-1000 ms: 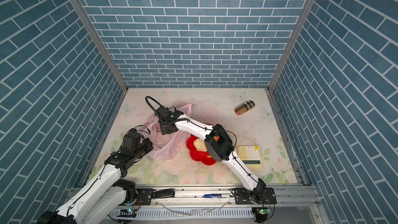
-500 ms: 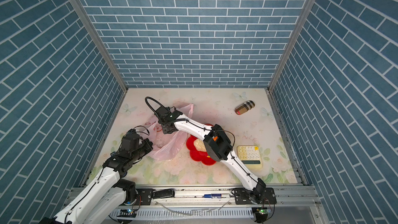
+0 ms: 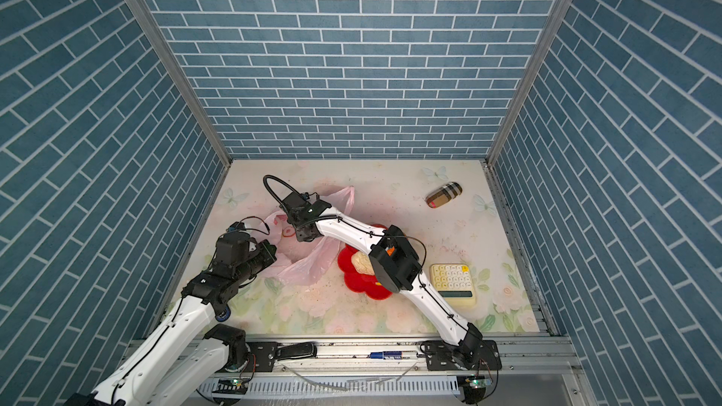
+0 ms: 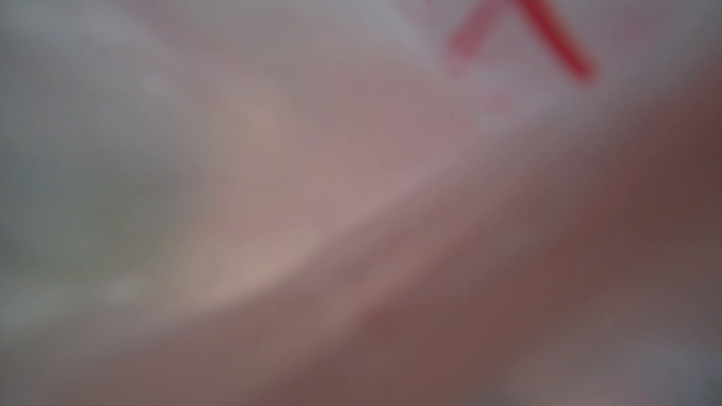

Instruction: Take the fake fruits out of the plastic bag

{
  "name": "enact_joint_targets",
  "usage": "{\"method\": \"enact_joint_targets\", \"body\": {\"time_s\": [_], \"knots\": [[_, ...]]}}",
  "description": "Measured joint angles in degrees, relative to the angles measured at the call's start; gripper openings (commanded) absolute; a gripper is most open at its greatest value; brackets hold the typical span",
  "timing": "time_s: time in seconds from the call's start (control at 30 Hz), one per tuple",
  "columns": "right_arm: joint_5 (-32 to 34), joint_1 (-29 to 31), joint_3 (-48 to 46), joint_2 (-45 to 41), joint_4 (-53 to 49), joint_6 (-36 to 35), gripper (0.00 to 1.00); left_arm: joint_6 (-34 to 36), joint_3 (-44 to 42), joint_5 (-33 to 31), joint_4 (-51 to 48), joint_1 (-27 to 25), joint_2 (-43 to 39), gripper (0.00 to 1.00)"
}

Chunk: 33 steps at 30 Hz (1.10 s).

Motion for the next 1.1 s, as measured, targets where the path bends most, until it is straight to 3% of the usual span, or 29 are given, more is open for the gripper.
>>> {"method": "enact_joint_targets", "body": {"time_s": [0.27, 0.83, 1.1], "knots": [[-0.90, -0.13, -0.76, -3.32, 2.36, 0.00, 0.55, 2.12, 5.51, -0.04, 0.52, 0.02, 4.07, 0.03], [-5.68, -0.50, -2.38, -6.21, 6.14, -0.07, 0.54, 5.11, 14.34, 0.48, -1.86, 0.92, 4.07, 0.03], [-7.50, -0.76, -2.43, -6.21, 7.10, 0.00, 0.54, 5.53, 14.78, 1.53, -2.47, 0.92, 4.96, 0.03]]}}
